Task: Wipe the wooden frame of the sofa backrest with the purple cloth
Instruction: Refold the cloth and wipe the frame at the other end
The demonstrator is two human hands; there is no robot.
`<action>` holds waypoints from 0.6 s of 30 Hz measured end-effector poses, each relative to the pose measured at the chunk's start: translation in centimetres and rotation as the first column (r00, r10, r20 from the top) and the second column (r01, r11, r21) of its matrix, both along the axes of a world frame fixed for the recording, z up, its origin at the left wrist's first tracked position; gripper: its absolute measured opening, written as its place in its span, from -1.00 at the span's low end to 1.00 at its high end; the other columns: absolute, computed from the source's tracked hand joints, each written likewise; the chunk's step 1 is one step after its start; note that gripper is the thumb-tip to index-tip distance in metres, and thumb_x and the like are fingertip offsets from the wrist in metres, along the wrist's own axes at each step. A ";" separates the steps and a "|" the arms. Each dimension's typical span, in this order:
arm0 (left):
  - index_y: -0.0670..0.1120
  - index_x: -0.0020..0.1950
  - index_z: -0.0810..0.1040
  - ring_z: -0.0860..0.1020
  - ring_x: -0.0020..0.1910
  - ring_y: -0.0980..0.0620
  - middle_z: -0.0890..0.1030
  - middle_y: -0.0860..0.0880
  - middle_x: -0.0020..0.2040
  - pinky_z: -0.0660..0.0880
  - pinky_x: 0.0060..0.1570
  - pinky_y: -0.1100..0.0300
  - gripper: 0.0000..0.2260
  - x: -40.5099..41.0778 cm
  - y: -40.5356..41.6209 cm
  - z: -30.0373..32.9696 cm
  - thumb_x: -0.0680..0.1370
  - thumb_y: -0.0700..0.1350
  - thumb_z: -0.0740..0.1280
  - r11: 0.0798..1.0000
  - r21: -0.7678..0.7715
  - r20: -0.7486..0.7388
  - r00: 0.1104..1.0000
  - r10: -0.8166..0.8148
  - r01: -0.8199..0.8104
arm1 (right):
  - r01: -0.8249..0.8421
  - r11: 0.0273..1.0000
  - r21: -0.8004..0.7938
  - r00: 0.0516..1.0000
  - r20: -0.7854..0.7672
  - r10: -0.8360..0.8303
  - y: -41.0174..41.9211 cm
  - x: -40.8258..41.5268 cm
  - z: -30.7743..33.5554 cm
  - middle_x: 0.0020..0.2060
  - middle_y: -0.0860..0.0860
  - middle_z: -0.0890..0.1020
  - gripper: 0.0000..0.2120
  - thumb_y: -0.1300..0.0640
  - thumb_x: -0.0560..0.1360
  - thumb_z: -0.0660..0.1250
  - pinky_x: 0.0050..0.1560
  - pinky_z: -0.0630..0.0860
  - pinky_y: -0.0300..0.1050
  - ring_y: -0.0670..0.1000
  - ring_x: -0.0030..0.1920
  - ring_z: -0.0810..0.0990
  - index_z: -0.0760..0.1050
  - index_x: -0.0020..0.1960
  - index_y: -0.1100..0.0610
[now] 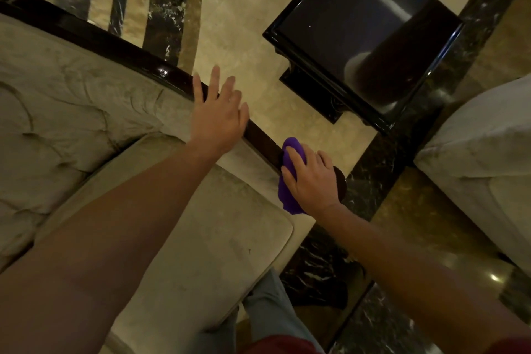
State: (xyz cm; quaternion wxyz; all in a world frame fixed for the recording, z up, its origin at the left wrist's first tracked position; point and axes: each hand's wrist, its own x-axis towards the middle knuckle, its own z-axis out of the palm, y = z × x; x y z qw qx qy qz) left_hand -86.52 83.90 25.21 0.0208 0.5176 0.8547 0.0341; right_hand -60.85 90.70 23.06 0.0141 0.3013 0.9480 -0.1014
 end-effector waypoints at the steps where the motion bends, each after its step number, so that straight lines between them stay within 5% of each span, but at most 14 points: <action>1: -0.12 0.41 0.53 0.05 0.67 -0.23 0.35 -0.14 0.60 -0.07 0.57 -0.37 -0.50 1.2 0.1 -0.1 0.71 0.10 -0.04 0.999 0.002 0.000 0.999 -0.053 0.053 | -0.015 1.000 0.021 1.000 0.017 0.014 0.1 0.2 -0.1 0.39 0.17 0.53 -0.51 -0.16 0.70 0.06 0.43 0.38 0.19 0.19 0.26 0.57 0.38 0.48 0.09; 10: -0.05 0.38 0.57 0.07 0.66 -0.21 0.36 -0.13 0.60 -0.08 0.59 -0.31 -0.44 4.5 -0.2 -0.4 0.73 0.18 -0.10 0.991 0.002 0.069 0.989 -0.131 0.132 | -0.022 0.995 0.100 0.990 0.138 0.008 2.5 3.5 -0.8 0.42 0.13 0.46 -0.59 -0.19 0.66 0.12 0.46 0.29 0.34 0.21 0.39 0.43 0.45 0.37 0.01; 18: -0.04 0.31 0.62 0.15 0.64 -0.19 0.44 -0.10 0.54 -0.07 0.59 -0.31 -0.45 4.7 -0.2 -0.3 0.73 0.18 -0.08 0.992 -0.048 0.054 0.992 -0.113 0.115 | 0.291 0.956 -0.028 0.954 0.091 -0.287 3.4 5.7 -0.9 0.25 0.11 0.55 -0.60 -0.20 0.67 0.16 -0.04 0.61 0.00 0.11 0.11 0.60 0.41 0.37 0.01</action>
